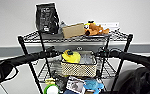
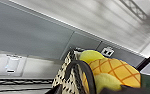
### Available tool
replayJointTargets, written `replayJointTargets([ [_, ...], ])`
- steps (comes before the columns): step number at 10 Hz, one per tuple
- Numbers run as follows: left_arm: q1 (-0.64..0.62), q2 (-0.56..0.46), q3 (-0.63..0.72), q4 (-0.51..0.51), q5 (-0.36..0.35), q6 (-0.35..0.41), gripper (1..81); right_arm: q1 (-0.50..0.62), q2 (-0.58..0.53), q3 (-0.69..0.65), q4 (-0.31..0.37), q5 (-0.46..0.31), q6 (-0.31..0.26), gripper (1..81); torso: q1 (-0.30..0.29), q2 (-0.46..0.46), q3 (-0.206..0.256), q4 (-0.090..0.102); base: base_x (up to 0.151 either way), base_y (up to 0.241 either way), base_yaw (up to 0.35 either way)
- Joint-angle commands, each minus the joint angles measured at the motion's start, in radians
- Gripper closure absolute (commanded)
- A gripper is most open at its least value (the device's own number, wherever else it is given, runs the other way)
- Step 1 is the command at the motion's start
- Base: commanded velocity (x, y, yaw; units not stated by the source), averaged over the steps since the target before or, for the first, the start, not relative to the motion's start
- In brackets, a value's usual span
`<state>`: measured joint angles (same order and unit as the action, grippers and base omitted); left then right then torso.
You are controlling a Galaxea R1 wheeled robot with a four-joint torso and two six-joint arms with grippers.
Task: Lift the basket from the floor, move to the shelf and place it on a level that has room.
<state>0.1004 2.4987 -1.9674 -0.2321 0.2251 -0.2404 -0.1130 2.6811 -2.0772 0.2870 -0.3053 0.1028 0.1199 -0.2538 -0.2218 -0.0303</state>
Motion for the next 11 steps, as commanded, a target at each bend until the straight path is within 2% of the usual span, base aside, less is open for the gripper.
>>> replayJointTargets([
  [1,-0.193,-0.134,0.159,0.008,0.002,-0.002,1.0,0.187,-0.143,0.219,0.014,0.015,0.012,1.0,0.0,0.0,0.0,0.0,0.0,0.0,0.0],
  [4,-0.187,-0.231,0.274,0.004,-0.001,-0.002,1.0,0.164,-0.307,0.416,0.037,0.061,0.017,1.0,0.0,0.0,0.0,0.0,0.0,0.0,0.0],
  [6,-0.158,-0.291,0.338,0.0,-0.004,-0.003,1.0,0.146,-0.393,0.488,0.04,0.084,0.044,1.0,0.0,0.0,0.0,0.0,0.0,0.0,0.0],
  [8,-0.136,-0.372,0.422,-0.003,-0.007,-0.013,1.0,0.129,-0.491,0.583,0.043,0.084,0.049,1.0,0.0,0.0,0.0,0.0,0.0,0.0,0.0],
  [9,-0.118,-0.415,0.473,-0.004,-0.007,-0.028,1.0,0.108,-0.534,0.632,0.047,0.086,0.049,1.0,0.0,0.0,0.0,0.0,0.0,0.0,0.0],
  [11,-0.048,-0.493,0.571,-0.004,-0.001,-0.118,1.0,0.036,-0.617,0.697,0.078,0.103,0.074,1.0,0.0,0.0,0.0,0.0,0.0,0.0,0.0],
])
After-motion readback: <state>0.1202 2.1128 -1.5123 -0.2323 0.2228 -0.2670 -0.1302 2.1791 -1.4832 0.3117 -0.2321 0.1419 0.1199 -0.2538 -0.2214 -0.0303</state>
